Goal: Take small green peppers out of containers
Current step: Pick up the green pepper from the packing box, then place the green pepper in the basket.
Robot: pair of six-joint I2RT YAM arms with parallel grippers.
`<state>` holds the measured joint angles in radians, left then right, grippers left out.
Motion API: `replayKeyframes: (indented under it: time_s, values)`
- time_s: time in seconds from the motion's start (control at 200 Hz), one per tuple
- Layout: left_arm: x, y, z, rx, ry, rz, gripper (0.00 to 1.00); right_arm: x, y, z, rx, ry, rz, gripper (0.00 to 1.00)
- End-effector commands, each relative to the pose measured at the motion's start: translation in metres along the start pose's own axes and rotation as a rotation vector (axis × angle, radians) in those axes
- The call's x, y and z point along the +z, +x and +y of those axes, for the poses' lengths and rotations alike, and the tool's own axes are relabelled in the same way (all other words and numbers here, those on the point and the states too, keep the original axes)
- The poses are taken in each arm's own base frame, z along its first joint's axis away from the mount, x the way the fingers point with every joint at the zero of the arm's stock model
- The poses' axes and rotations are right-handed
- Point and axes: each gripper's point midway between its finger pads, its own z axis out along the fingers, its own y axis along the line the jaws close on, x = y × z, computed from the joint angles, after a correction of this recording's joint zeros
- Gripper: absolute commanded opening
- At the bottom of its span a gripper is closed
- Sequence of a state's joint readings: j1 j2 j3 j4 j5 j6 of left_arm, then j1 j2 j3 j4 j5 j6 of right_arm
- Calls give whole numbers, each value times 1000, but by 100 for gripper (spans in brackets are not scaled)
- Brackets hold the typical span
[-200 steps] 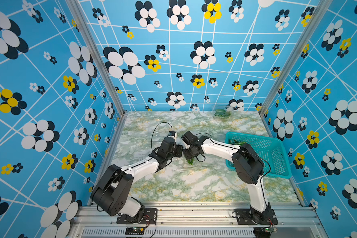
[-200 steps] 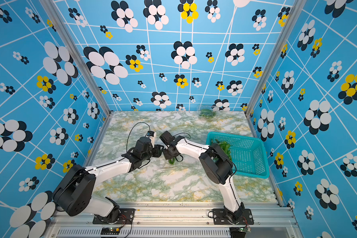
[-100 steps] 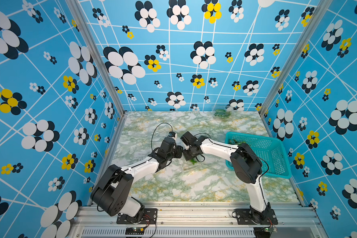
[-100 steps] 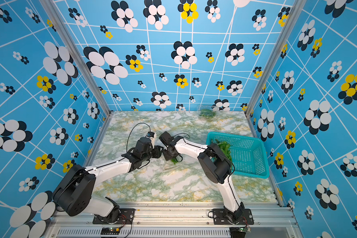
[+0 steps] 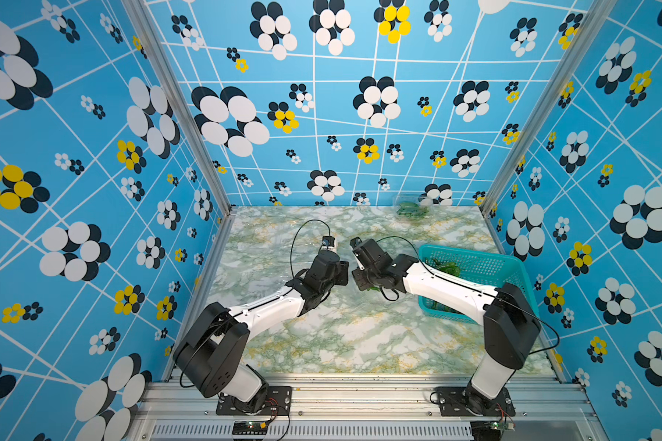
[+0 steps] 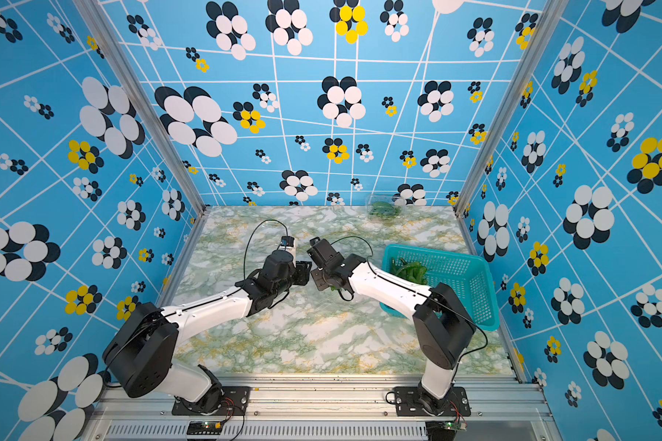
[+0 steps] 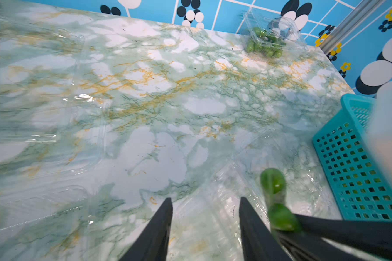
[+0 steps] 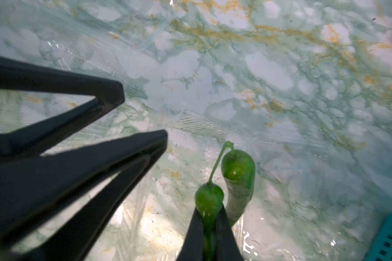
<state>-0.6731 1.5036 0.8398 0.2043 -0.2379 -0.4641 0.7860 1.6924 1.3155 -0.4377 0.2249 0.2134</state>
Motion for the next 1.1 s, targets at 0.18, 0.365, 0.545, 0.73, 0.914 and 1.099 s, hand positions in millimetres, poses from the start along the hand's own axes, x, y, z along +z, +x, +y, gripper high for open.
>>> replayKeyframes:
  time_s: [0.18, 0.365, 0.545, 0.73, 0.914, 1.099]
  values:
    - [-18, -27, 30, -60, -186, -149, 50, -42, -10, -64, 130, 108, -119, 0]
    - [-30, -30, 29, 6, -167, -164, 49, -49, 10, -132, 286, 230, -102, 0]
    - [-48, -38, 26, 130, -146, -181, 52, -59, 35, -183, 425, 340, -92, 0]
    - [-49, -35, 29, 148, -153, -191, 75, -61, 60, -201, 477, 400, -54, 0]
    - [-36, -30, 15, 200, -104, -147, 74, -48, 102, -209, 557, 397, 13, 0]
    - [-24, -24, -10, 253, -39, -116, 70, -22, 116, -210, 565, 385, 99, 25]
